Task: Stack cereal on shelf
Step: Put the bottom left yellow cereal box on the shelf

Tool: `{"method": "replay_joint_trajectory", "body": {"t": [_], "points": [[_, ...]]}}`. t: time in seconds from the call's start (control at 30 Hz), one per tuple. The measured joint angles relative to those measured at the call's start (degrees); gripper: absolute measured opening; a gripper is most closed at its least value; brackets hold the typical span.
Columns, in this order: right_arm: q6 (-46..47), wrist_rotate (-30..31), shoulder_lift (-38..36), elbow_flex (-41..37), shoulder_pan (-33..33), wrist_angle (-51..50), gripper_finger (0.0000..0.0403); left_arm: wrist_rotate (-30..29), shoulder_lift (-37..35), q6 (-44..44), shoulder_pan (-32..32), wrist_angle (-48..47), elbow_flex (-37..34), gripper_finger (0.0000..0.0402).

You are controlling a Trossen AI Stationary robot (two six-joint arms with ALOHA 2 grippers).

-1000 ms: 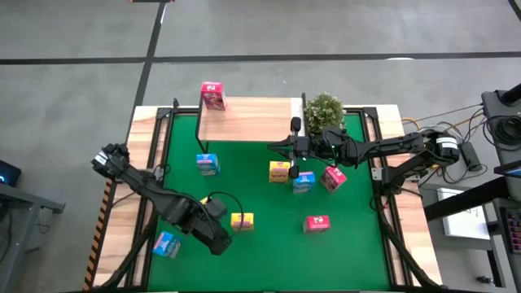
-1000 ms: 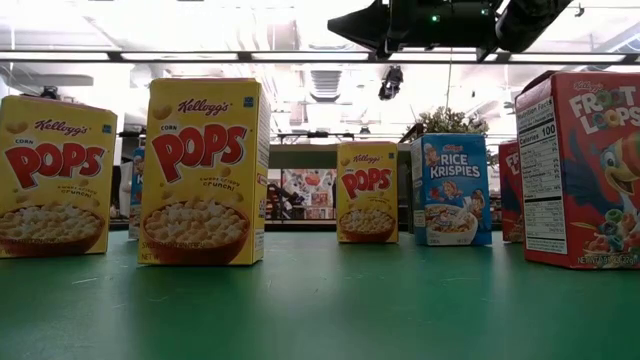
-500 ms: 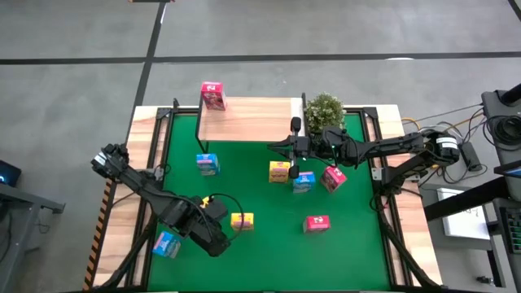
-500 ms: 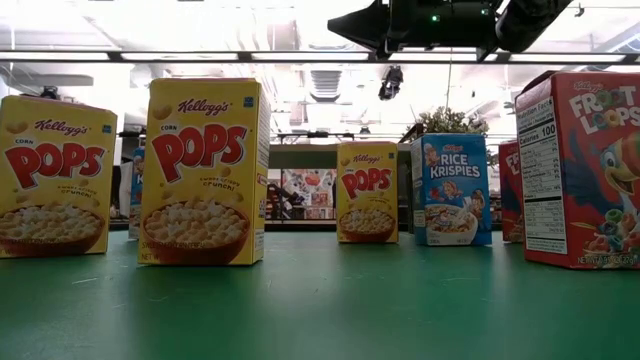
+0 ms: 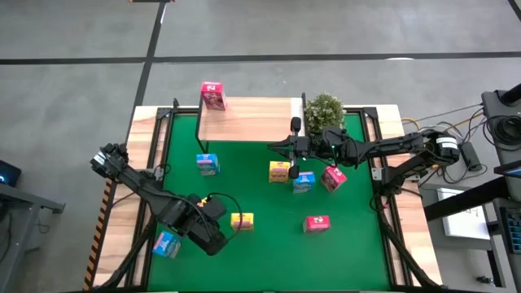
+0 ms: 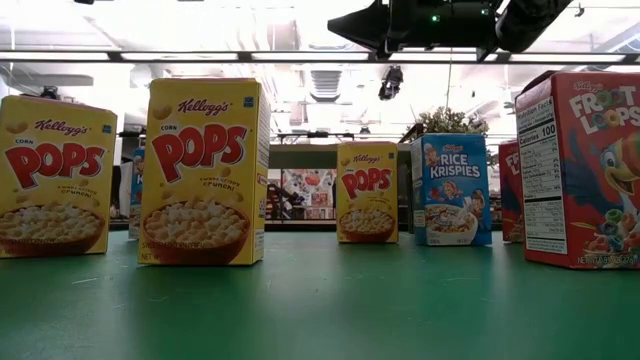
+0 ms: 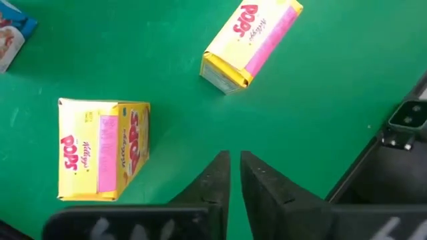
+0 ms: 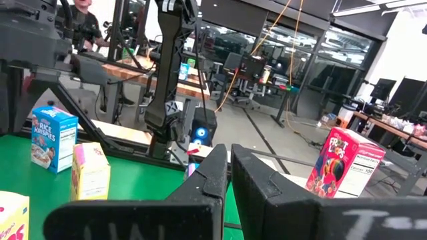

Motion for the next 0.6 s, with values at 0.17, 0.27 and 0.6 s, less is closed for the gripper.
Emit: {"method": "replay_joint_trajectory", "body": {"t": [0.17,0.27,0.6], "points": [[0.00,-0.02,0.00,0.00,0.00,-0.15,0.0013,-0.13,-1.35,1.88,-0.08,-1.63,0.00,0.0088],[0.37,-0.01,0.00,0.00,0.00,-0.44,0.0013,-2.08,-2.20,4.15,-0.46,-3.41,0.00,0.0136],[1.03,-0.02,0.00,0.00,0.00,-1.40,0.0013,-13.07,-4.34,11.77,-4.83,-9.33,-0.03,0.0263]]}}
